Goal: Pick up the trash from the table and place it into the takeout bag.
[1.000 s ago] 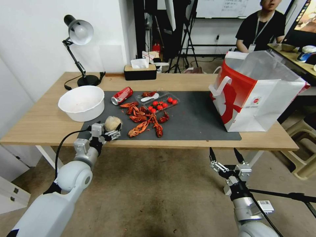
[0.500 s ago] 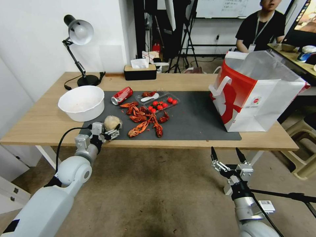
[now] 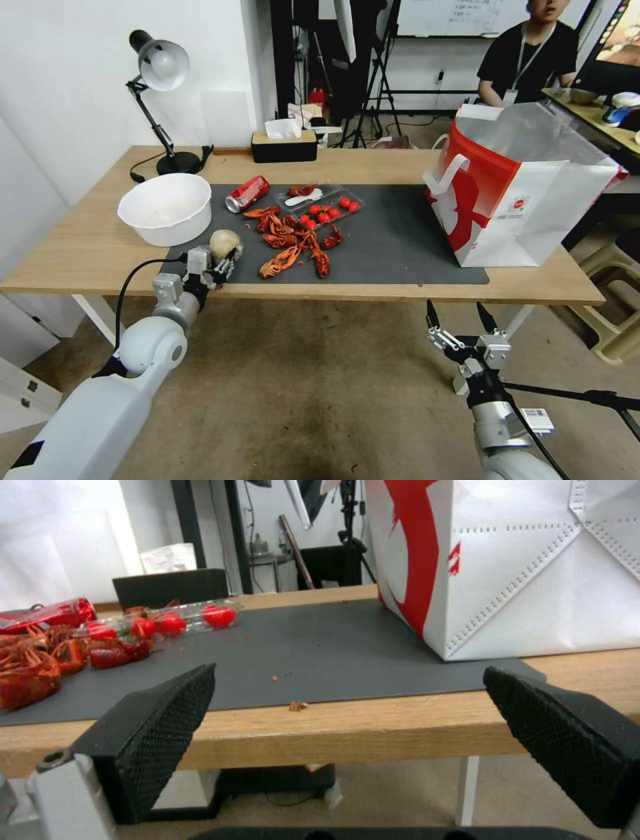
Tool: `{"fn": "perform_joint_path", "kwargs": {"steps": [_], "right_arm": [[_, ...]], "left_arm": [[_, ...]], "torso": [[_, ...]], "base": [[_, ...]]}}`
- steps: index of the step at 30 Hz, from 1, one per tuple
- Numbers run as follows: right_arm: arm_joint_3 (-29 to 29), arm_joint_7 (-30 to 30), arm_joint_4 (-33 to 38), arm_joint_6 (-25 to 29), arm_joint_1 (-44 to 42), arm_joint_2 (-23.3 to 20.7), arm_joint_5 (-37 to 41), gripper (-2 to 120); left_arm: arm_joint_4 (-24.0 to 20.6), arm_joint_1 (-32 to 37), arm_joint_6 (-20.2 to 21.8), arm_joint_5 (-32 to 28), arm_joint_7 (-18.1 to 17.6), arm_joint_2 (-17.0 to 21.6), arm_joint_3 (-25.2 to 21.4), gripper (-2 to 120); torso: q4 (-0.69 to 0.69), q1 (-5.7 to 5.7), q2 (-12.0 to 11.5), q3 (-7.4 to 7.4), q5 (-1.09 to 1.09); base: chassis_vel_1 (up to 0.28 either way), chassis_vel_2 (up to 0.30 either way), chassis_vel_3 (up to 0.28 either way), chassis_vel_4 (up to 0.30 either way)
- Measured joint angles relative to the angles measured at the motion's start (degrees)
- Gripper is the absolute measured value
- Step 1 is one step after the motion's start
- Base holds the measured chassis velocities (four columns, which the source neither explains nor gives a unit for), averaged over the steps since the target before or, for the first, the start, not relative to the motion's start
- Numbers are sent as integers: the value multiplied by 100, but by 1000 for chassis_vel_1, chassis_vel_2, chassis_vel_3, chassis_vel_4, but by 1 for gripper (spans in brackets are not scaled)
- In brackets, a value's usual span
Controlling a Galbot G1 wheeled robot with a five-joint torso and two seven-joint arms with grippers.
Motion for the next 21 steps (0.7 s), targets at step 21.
{"fn": "perform_joint_path", "kwargs": {"steps": [21], "right_arm": [[-14, -48, 77, 93, -99, 0, -31, 100]], "left_arm": [[-453, 68, -1923, -1105, 2114, 615, -169, 2]], "torso": [[1, 0, 0, 0, -1]], "base": [[0, 0, 0, 0]]}}
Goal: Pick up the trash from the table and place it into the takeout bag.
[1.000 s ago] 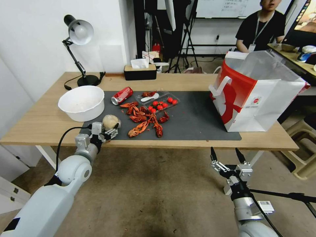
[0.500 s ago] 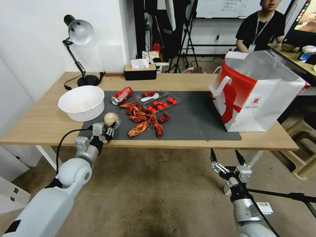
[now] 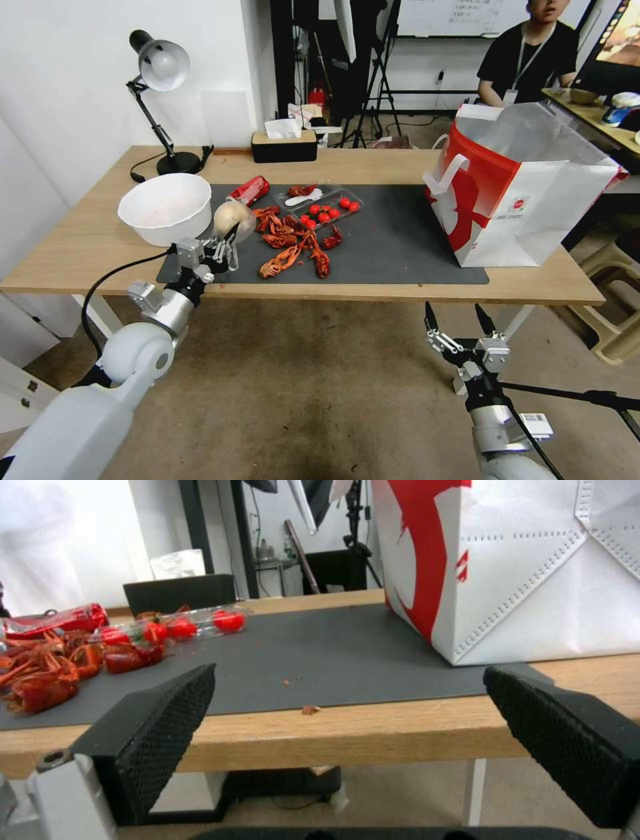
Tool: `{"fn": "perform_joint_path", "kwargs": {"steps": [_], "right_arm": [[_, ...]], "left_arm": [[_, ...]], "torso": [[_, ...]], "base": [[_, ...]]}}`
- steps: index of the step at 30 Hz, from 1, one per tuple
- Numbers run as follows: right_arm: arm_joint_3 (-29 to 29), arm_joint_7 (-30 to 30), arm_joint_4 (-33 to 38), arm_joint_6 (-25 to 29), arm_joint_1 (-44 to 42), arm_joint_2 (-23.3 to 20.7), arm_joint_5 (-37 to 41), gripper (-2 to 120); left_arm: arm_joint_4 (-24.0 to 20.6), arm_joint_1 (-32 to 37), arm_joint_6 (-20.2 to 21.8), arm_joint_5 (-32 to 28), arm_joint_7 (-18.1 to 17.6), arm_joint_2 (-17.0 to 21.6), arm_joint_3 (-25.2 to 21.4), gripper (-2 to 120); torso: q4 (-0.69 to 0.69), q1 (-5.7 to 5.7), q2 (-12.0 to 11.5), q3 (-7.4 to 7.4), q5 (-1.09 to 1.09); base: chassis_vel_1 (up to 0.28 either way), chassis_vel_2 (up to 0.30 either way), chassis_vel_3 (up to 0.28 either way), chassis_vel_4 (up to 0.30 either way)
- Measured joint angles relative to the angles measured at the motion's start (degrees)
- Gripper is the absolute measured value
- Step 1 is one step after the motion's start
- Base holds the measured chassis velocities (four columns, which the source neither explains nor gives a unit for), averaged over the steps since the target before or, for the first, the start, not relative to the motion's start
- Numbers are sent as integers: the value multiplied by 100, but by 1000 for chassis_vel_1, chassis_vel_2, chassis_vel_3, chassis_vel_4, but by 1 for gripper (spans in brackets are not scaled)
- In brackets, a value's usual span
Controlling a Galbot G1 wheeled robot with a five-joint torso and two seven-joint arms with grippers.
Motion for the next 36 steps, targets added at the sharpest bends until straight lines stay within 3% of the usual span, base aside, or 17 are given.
{"fn": "perform_joint_path", "kwargs": {"steps": [1, 4, 7, 14, 17, 18, 20, 26, 36], "right_arm": [[0, 0, 0, 0, 0, 0, 0, 100], [-18, -2, 57, -9, -26, -25, -51, 100], [-48, 13, 140, -65, -40, -2, -117, 100], [-51, 52, 239, -100, -122, 38, -265, 100], [-20, 72, 321, -104, -231, 62, -347, 100], [-20, 72, 321, -104, -231, 62, -347, 100], [1, 80, 352, -105, -301, 98, -402, 100], [6, 87, 355, -105, -357, 164, -462, 100], [21, 120, 274, -121, -366, 292, -537, 100]], "left_arm": [[0, 0, 0, 0, 0, 0, 0, 2], [130, -467, -22, -325, 662, 161, 124, 2], [226, -929, -15, -490, 875, 272, 346, 2], [436, -1735, 38, -662, 1036, 325, 947, 2], [663, -2358, 87, -708, 1065, 201, 1577, 2], [663, -2358, 87, -708, 1065, 201, 1577, 2], [928, -2936, 96, -724, 1059, 29, 2156, 2], [1343, -3655, 119, -772, 1030, -309, 2675, 2], [2591, -5438, 126, -798, 1015, -1732, 3799, 2]], "torso": [[0, 0, 0, 0, 0], [-1, 0, 0, 0, 0], [-1, 0, 0, 0, 1], [-1, 0, 0, 0, 1], [-1, 0, 0, 0, 1], [-1, 0, 0, 0, 1], [-1, 0, 0, 0, 1], [-1, 0, -1, 0, 1], [-5, 1, -1, 0, 4]], "base": [[0, 0, 0, 0], [0, 0, 0, 0], [0, 0, 0, 0], [0, 0, 0, 0], [0, 0, 0, 0], [0, 0, 0, 0], [0, 0, 0, 0], [0, 0, 0, 0], [0, 0, 0, 0]]}}
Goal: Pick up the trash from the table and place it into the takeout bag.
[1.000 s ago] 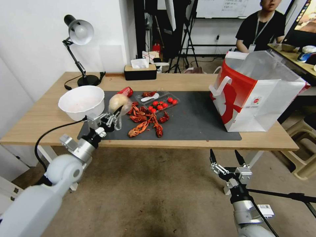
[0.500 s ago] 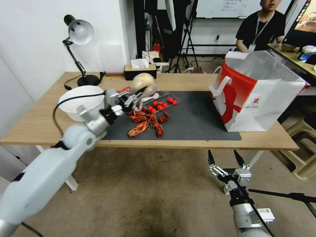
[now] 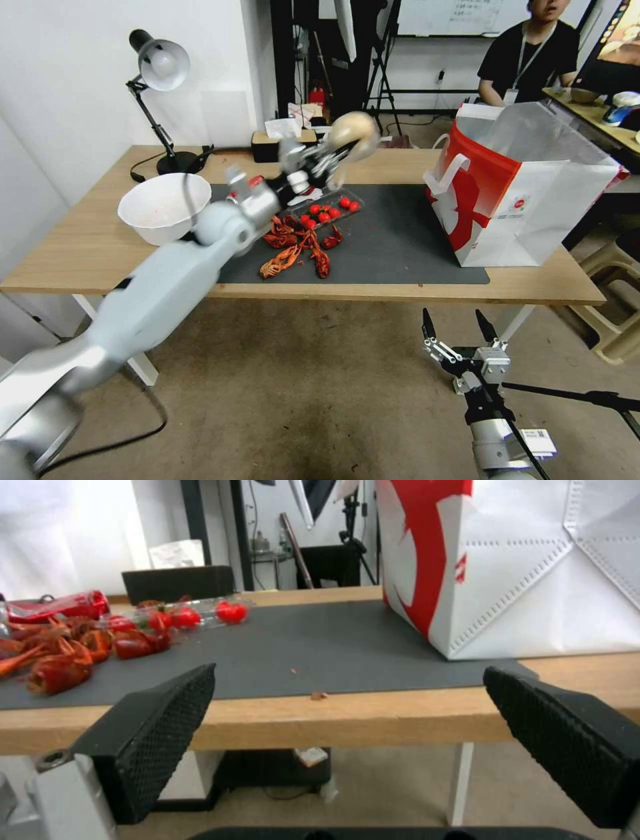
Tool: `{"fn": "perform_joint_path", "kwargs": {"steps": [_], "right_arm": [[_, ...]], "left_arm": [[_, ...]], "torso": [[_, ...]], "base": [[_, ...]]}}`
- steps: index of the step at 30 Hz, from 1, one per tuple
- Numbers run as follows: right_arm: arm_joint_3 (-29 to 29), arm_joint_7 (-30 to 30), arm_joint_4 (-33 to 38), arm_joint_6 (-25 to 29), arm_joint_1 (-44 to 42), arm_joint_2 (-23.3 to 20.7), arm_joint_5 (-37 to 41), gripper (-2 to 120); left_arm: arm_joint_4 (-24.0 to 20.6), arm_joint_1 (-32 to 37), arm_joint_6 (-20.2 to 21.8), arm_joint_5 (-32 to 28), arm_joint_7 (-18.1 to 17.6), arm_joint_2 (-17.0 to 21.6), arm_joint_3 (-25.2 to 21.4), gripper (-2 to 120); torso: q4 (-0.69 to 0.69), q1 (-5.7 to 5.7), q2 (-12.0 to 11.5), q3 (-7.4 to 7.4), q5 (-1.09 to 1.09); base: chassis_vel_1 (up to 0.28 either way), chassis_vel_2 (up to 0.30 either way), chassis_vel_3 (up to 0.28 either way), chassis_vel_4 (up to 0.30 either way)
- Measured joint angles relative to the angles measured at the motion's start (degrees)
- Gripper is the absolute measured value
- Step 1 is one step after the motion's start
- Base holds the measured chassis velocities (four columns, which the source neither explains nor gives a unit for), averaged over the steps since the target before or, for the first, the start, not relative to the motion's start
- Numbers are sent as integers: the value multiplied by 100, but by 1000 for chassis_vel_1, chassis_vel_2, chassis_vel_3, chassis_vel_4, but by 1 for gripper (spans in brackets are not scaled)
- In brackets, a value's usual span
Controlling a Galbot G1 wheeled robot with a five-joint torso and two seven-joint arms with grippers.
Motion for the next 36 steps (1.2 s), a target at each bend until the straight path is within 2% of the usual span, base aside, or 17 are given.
{"fn": "perform_joint_path", "kwargs": {"steps": [2, 7, 18, 22, 25, 26, 27, 30, 36], "right_arm": [[6, 1, -37, -1, 14, 24, -7, 100], [51, -32, -61, 103, -41, 86, -70, 100], [106, -119, -11, 267, -206, 148, -154, 100], [109, -128, -54, 341, -229, 172, -156, 100], [120, -146, -54, 375, -257, 185, -156, 100], [139, -155, -55, 407, -282, 186, -154, 100], [139, -155, -55, 407, -282, 186, -154, 100], [190, -185, -72, 478, -316, 187, -103, 100], [227, -203, -93, 558, -352, 174, -43, 100]], "left_arm": [[376, -342, -20, 5, 15, -341, 242, 2], [820, -772, -44, 28, 12, -707, 607, 2], [1284, -1469, -44, -3, -102, -1060, 1254, 2], [1814, -1957, -52, -29, -113, -1549, 1589, 2], [1963, -2079, -62, 0, -119, -1735, 1687, 2], [2155, -2189, -91, 81, -139, -1944, 1758, 2], [2155, -2189, -91, 81, -139, -1944, 1758, 2], [2444, -2351, -118, 320, -388, -2381, 1915, 2], [2685, -2514, -119, 628, -631, -2620, 2309, 2]], "torso": [[2, 0, 0, 0, -1], [4, 0, 0, 0, -1], [5, -1, 0, 0, -2], [5, -1, 0, 0, -2], [4, -1, 0, 0, -1], [4, -1, 0, 0, -1], [4, -1, 0, 0, -1], [2, -1, 0, 0, -1], [2, -1, 0, 0, -1]], "base": [[0, 0, 0, 0], [0, 0, 0, 0], [0, 0, 0, 0], [0, 0, 0, 0], [0, 0, 0, 0], [0, 0, 0, 0], [0, 0, 0, 0], [0, 0, 0, 0], [0, 0, 0, 0]]}}
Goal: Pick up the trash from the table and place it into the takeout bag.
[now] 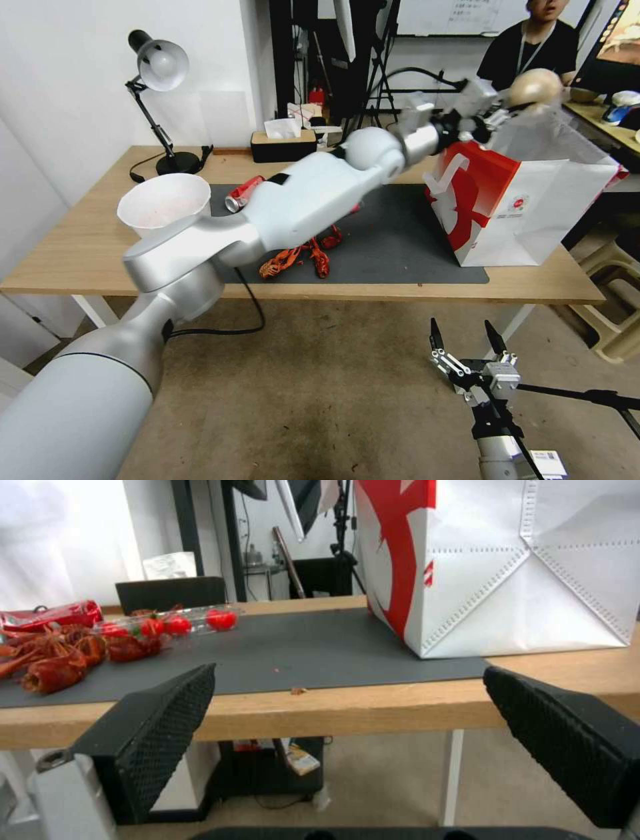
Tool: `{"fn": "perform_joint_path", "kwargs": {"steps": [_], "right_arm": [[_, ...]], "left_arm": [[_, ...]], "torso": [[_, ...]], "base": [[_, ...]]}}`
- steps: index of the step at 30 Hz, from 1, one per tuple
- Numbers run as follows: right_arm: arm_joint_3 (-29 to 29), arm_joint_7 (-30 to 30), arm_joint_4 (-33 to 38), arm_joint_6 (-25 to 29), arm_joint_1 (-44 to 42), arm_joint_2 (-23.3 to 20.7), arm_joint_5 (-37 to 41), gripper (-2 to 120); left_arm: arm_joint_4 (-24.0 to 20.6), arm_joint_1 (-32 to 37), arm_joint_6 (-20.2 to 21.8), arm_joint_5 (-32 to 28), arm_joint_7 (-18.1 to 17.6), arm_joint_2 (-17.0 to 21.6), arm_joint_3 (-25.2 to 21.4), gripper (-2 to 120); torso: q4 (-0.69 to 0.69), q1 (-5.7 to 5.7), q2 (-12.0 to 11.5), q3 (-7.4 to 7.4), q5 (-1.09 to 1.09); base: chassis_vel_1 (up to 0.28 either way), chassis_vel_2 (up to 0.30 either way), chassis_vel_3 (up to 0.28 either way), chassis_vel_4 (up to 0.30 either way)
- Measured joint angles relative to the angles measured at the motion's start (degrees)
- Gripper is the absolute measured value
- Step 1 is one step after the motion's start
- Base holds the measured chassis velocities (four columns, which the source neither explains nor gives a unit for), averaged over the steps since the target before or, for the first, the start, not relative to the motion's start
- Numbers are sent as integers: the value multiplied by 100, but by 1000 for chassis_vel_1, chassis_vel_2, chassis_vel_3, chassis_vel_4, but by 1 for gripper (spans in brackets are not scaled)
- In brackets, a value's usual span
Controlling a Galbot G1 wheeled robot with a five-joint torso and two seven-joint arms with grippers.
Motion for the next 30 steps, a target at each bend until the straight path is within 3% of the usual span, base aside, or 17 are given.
{"fn": "perform_joint_path", "kwargs": {"steps": [6, 12, 20, 22, 30], "right_arm": [[10, -29, 7, 75, -22, -3, 46, 100], [3, -50, -25, 93, 11, -8, 77, 100], [-12, -135, -47, 112, 55, -10, 98, 100], [-13, -137, -47, 112, 55, -8, 97, 100], [-22, -137, -46, 99, 86, -4, 98, 100]], "left_arm": [[114, -169, 1, 770, -498, -1, 426, 2], [90, -288, -40, 987, -651, 11, 687, 16], [2, -369, -147, 1069, -782, 21, 827, 51], [9, -383, -151, 1082, -788, 23, 832, 54], [-2, -479, -149, 1067, -805, 28, 887, 85]], "torso": [[3, 0, 0, 0, -1], [3, 0, 0, 0, -1], [2, 0, 0, 0, -2], [2, 0, 0, 0, -2], [1, 0, 1, 0, -2]], "base": [[0, 0, 0, 0], [0, 0, 0, 0], [0, 0, 0, 0], [0, 0, 0, 0], [0, 0, 0, 0]]}}
